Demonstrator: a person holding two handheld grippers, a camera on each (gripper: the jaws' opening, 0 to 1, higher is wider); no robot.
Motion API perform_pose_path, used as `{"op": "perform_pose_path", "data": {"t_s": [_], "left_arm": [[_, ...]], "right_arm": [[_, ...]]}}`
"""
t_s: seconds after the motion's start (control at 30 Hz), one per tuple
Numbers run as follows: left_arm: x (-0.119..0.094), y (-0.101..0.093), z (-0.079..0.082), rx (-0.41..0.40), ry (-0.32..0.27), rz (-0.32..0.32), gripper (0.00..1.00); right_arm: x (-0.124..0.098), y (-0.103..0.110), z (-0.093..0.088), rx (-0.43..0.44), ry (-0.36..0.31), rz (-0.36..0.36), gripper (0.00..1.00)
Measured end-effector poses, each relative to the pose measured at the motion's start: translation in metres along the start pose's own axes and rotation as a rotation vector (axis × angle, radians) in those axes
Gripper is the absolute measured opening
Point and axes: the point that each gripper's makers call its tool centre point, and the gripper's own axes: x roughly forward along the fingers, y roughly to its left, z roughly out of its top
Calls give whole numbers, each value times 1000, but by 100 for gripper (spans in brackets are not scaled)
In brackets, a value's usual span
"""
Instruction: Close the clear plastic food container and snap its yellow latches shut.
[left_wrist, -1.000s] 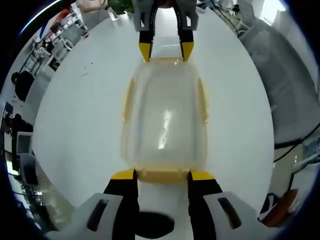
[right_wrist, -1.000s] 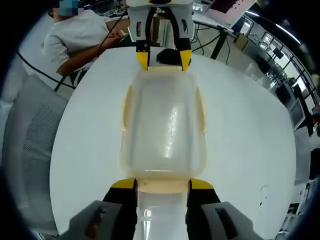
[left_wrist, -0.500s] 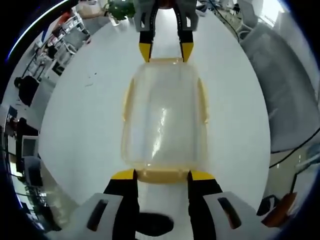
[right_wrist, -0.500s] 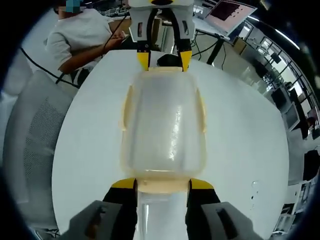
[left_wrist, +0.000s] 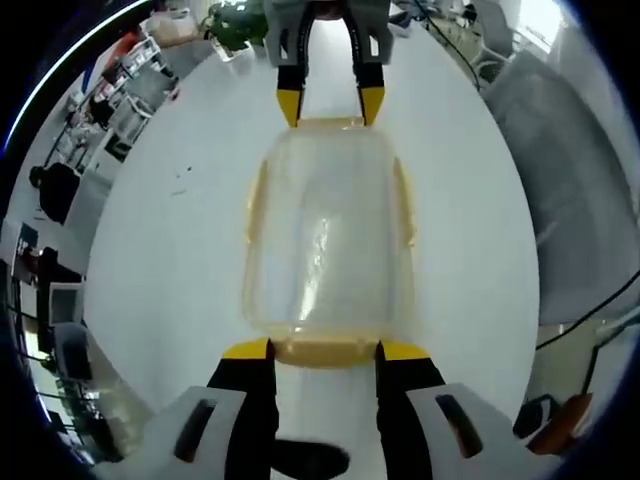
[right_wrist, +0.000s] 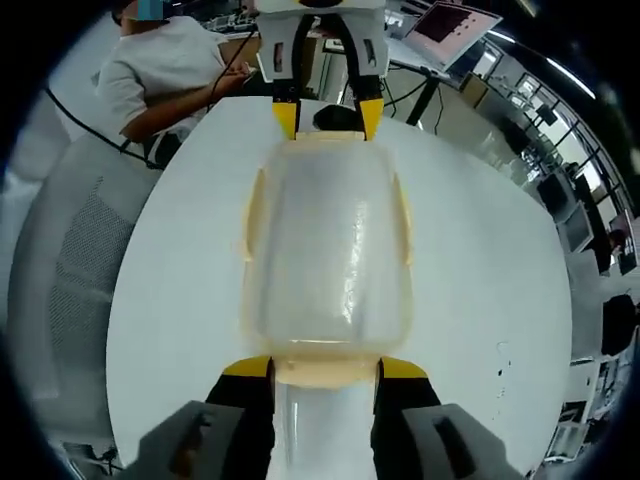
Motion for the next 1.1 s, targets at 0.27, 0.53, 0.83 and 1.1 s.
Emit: {"op": "perform_pose_path", "data": {"t_s": [0.27,0.53,0.83,1.1], "left_arm": [[4,-3,16,-3,-6,1,36],[6,-1,35,10,-17,9,36],[13,-4,53,-10,-33,7,36],[19,-3,69,-14,-41,6,36]], "right_arm": [[-9,1,-15,-7,4,-6,35],[-15,1,-31,8,8,-9,35],[-22,1,-50,1,19,0,35],[-28,-1,-66,0,20,4,35]]}}
